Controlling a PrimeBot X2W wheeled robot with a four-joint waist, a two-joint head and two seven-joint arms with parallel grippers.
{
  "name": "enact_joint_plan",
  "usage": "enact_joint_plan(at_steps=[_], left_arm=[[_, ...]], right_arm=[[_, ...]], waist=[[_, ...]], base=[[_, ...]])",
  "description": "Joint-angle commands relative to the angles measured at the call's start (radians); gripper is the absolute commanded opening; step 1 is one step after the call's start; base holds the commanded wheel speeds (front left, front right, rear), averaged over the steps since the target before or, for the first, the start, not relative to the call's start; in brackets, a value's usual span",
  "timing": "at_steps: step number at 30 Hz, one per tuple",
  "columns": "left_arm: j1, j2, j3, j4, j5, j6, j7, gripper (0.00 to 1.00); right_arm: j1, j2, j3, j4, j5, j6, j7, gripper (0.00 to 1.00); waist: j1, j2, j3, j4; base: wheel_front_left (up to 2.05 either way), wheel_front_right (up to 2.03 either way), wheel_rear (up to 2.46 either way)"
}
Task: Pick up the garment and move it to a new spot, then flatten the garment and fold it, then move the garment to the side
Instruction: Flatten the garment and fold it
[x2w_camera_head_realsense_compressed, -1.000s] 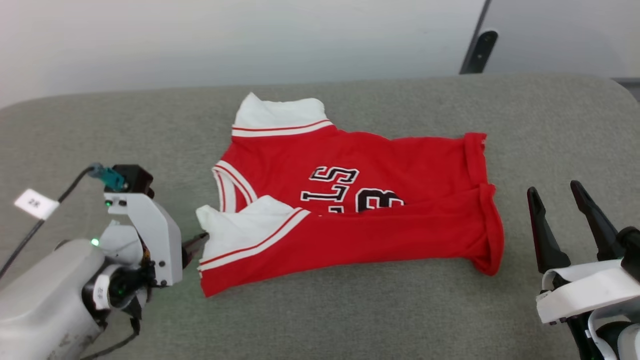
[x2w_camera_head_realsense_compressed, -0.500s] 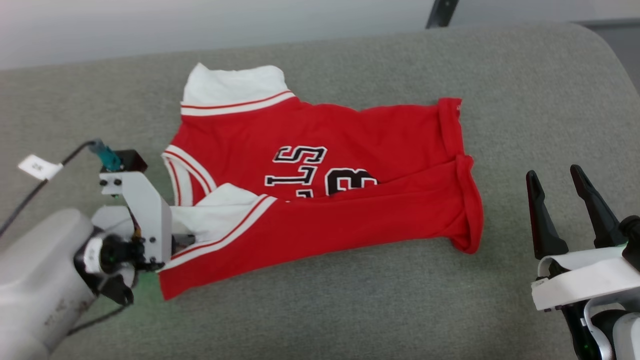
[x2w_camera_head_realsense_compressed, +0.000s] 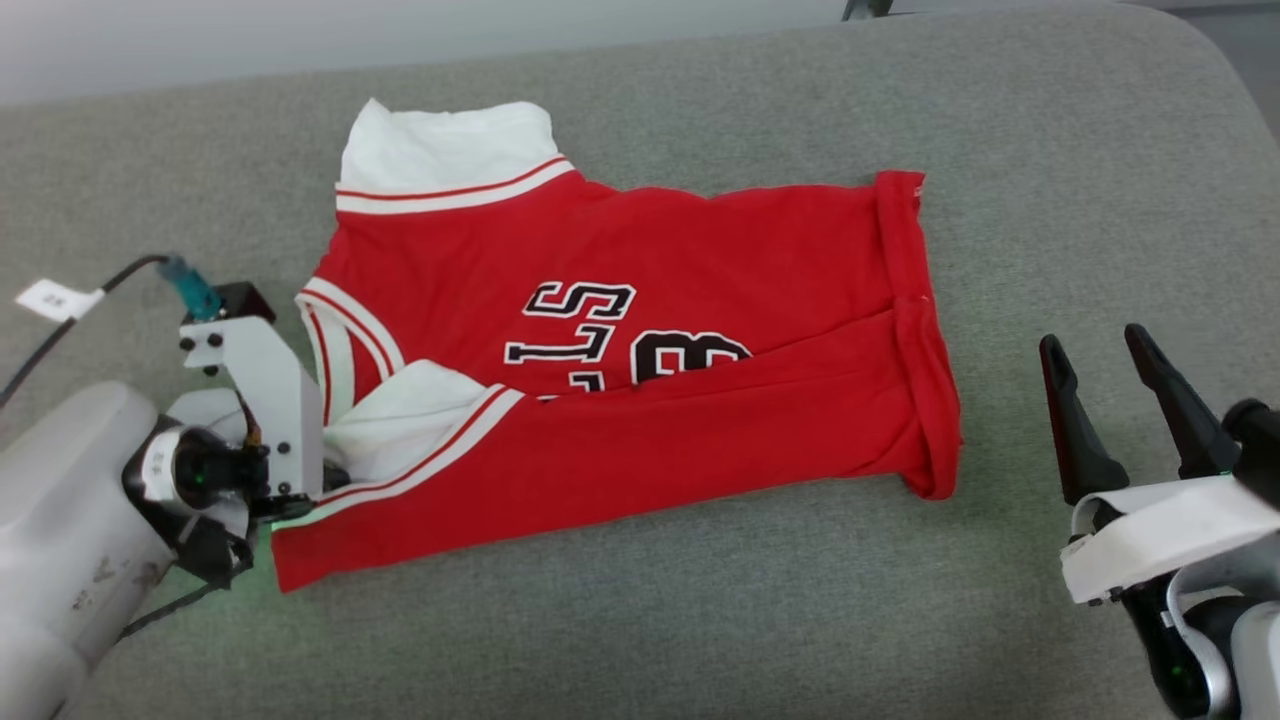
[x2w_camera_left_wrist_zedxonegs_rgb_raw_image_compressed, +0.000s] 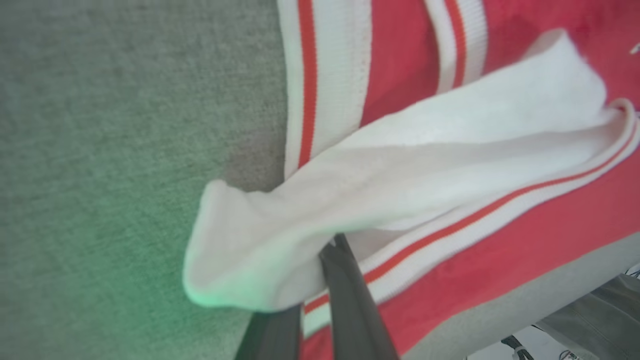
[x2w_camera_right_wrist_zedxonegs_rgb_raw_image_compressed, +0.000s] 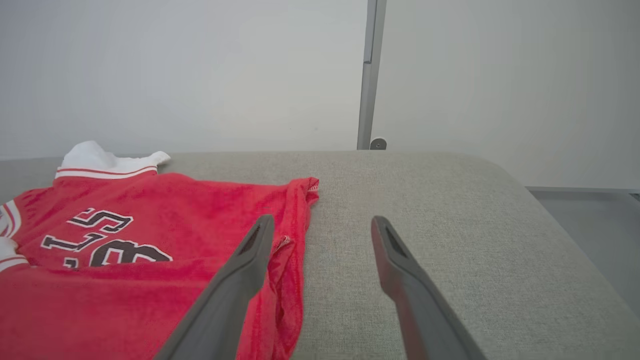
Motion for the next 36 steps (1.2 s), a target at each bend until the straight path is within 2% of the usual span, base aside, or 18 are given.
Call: enact_joint_plan(at_steps=[1, 5, 16, 19, 21, 25, 27, 28, 32, 36], left_arm=[[0.094, -0.060, -0.068, 0.007, 0.005, -0.009, 0.027, 0.00], [0.063, -0.065, -0.055, 0.003, 0.014, -0.007, 0.006, 0.00], [-0.002, -0.122, -0.049, 0.001, 0.043, -0.023, -0.027, 0.00], [-0.017, -0.139, -0.052, 0.006, 0.049, -0.027, -0.027, 0.00], [-0.026, -0.148, -0.051, 0.010, 0.048, -0.033, -0.029, 0.00], [-0.034, -0.163, -0.049, 0.020, 0.048, -0.043, -0.034, 0.00], [-0.038, -0.170, -0.050, 0.026, 0.049, -0.044, -0.034, 0.00], [-0.037, -0.175, -0.047, 0.030, 0.045, -0.044, -0.037, 0.00], [-0.025, -0.186, -0.043, 0.042, 0.034, -0.052, -0.039, 0.00], [-0.014, -0.174, -0.042, 0.047, 0.029, -0.061, -0.029, 0.00]], right_arm=[[-0.008, -0.007, -0.001, 0.005, 0.007, -0.001, 0.018, 1.00], [-0.039, -0.026, -0.009, 0.015, 0.025, -0.001, 0.142, 1.00], [-0.229, -0.071, 0.048, 0.139, 0.118, -0.001, 0.696, 1.00], [-0.284, -0.094, 0.078, 0.184, 0.110, -0.001, 0.818, 1.00], [-0.317, -0.090, 0.096, 0.210, 0.123, -0.001, 0.886, 1.00], [-0.372, -0.087, 0.112, 0.257, 0.120, -0.001, 0.950, 1.00], [-0.391, -0.083, 0.102, 0.289, 0.105, -0.001, 0.964, 0.25], [-0.399, -0.079, 0.102, 0.302, 0.102, -0.001, 0.968, 0.00], [-0.413, -0.076, 0.092, 0.335, 0.109, -0.001, 0.963, 0.00], [-0.416, -0.084, 0.080, 0.348, 0.117, -0.001, 0.970, 0.00]], waist=[[0.0000, -0.0001, 0.002, 0.006], [0.0000, -0.0001, 0.005, 0.018], [0.0000, -0.0001, 0.037, 0.062], [0.0000, -0.0001, 0.045, 0.077], [0.0000, -0.0001, 0.049, 0.084], [0.0000, -0.0001, 0.054, 0.097], [0.0000, -0.0001, 0.057, 0.103], [0.0000, -0.0001, 0.058, 0.106], [0.0000, -0.0001, 0.057, 0.116], [0.0000, -0.0001, 0.049, 0.122]], base=[[0.00, 0.00, 0.00], [0.00, 0.00, 0.00], [0.00, 0.00, 0.00], [0.00, 0.00, 0.00], [0.00, 0.00, 0.00], [0.00, 0.00, 0.00], [0.00, 0.00, 0.00], [0.00, 0.00, 0.00], [0.00, 0.00, 0.00], [0.00, 0.00, 0.00]])
